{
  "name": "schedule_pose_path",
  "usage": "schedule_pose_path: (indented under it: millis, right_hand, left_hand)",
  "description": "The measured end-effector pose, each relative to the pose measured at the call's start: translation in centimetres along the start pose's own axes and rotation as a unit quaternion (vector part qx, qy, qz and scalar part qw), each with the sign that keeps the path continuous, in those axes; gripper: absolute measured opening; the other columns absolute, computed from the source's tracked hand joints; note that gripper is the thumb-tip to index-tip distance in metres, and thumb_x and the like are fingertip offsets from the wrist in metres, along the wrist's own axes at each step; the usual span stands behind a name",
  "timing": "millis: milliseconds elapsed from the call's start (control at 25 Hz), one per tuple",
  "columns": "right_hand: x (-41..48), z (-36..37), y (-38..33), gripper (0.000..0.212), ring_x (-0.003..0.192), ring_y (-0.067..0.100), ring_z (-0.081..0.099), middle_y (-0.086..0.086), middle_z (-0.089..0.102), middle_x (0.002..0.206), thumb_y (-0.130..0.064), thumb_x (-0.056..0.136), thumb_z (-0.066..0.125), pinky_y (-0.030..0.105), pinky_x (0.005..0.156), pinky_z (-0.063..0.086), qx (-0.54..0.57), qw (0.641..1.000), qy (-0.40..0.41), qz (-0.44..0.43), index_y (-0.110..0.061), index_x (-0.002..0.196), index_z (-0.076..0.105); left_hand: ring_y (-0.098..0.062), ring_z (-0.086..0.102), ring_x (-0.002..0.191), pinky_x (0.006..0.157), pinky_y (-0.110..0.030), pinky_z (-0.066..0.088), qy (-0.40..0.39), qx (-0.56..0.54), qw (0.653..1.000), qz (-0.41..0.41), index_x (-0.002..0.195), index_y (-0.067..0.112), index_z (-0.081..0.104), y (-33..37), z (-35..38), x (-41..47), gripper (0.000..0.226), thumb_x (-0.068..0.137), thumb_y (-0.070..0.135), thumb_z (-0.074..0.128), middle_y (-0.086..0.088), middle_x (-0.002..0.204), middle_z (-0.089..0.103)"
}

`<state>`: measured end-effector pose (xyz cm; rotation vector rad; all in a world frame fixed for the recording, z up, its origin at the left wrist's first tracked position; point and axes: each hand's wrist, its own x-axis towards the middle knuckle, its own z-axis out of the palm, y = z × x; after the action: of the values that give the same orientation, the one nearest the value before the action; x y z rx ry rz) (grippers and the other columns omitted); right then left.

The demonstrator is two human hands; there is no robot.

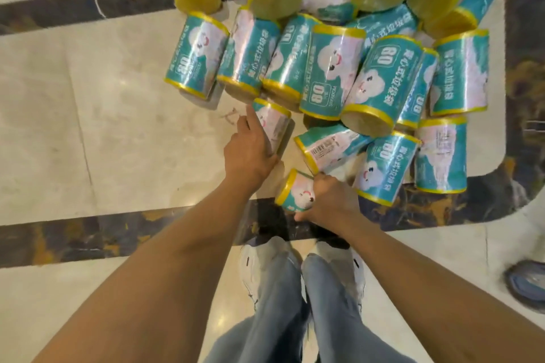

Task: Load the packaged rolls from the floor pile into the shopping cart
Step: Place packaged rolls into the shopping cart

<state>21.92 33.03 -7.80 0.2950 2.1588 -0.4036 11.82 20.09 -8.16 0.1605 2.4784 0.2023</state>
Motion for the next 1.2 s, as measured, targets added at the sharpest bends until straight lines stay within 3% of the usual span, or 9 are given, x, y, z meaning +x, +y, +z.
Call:
schedule_pose_path:
  millis: [240, 320, 480, 600, 800, 1040, 1200]
  right_hand:
    - [-4.2, -4.8, -0.9, 0.073, 0.115, 0.023, 0.054, 0.007, 0.055, 0.123, -0.062, 0.074, 0.067, 0.031, 0.088, 0.044, -0.027, 0.999, 0.027, -0.005, -0.012, 0.123, 0.045]
    - [-6.7, -8.2, -1.5, 0.074, 0.114, 0.027, 0.054, 0.009, 0.056, 0.123, -0.063, 0.074, 0.067, 0.034, 0.088, 0.045, 0.016, 0.999, 0.048, 0.019, -0.011, 0.122, 0.047]
    - [-12.8, -17.1, -2.6, 0.072, 0.108, 0.031, 0.057, 0.012, 0.06, 0.116, -0.061, 0.071, 0.072, 0.032, 0.073, 0.043, 0.144, 0.979, 0.124, 0.08, -0.008, 0.115, 0.053]
    - [-18.5, -24.7, -3.2, 0.076, 0.107, 0.033, 0.058, 0.017, 0.061, 0.115, -0.065, 0.068, 0.072, 0.035, 0.072, 0.045, 0.215, 0.956, 0.169, 0.106, -0.005, 0.112, 0.056]
    - [-32.0, -39.2, -4.1, 0.078, 0.119, 0.035, 0.052, 0.019, 0.057, 0.127, -0.064, 0.068, 0.071, 0.037, 0.089, 0.044, 0.349, 0.895, 0.25, 0.121, -0.005, 0.117, 0.057]
    - [-47.1, -55.4, -0.3, 0.076, 0.111, 0.034, 0.059, 0.019, 0.064, 0.116, -0.068, 0.064, 0.071, 0.037, 0.085, 0.048, 0.417, 0.813, 0.393, 0.102, -0.006, 0.108, 0.065]
    - [-55.1, -63.7, 4.0, 0.073, 0.104, 0.034, 0.062, 0.018, 0.067, 0.11, -0.068, 0.063, 0.071, 0.041, 0.085, 0.052, 0.459, 0.728, 0.494, 0.124, -0.008, 0.104, 0.068]
  left_hand:
    - [-0.039, 0.054, 0.105, 0.066, -0.039, 0.038, 0.008, -0.003, 1.0, -0.002, 0.148, 0.008, 0.012, 0.7, -2.9, -4.1, 0.09, 0.08, 0.026, 0.07, -0.015, 0.136, 0.038]
    - [-0.04, 0.054, 0.106, 0.067, -0.04, 0.039, 0.028, -0.024, 0.999, 0.0, 0.148, 0.008, 0.013, 1.3, -6.1, -6.4, 0.089, 0.081, 0.027, 0.068, -0.015, 0.136, 0.039]
    - [-0.04, 0.053, 0.11, 0.077, -0.043, 0.045, 0.083, -0.053, 0.995, 0.0, 0.15, 0.009, 0.009, 4.2, -16.1, -11.2, 0.09, 0.083, 0.031, 0.066, -0.015, 0.141, 0.039]
    - [-0.038, 0.055, 0.109, 0.076, -0.043, 0.046, 0.158, -0.111, 0.981, 0.013, 0.147, 0.01, 0.021, 7.5, -25.1, -14.8, 0.079, 0.085, 0.036, 0.062, -0.013, 0.138, 0.046]
    - [-0.037, 0.05, 0.119, 0.087, -0.041, 0.042, 0.223, -0.179, 0.957, 0.037, 0.147, 0.012, 0.022, 16.1, -41.7, -23.1, 0.084, 0.079, 0.033, 0.068, -0.012, 0.139, 0.046]
    - [-0.036, 0.053, 0.116, 0.088, -0.04, 0.044, 0.307, -0.25, 0.905, 0.16, 0.14, 0.013, 0.035, 29.9, -58.4, -30.7, 0.076, 0.076, 0.037, 0.069, -0.012, 0.129, 0.055]
    - [-0.035, 0.05, 0.12, 0.092, -0.039, 0.041, 0.314, -0.246, 0.881, 0.255, 0.144, 0.011, 0.029, 39.3, -67.0, -34.0, 0.084, 0.075, 0.034, 0.071, -0.013, 0.136, 0.05]
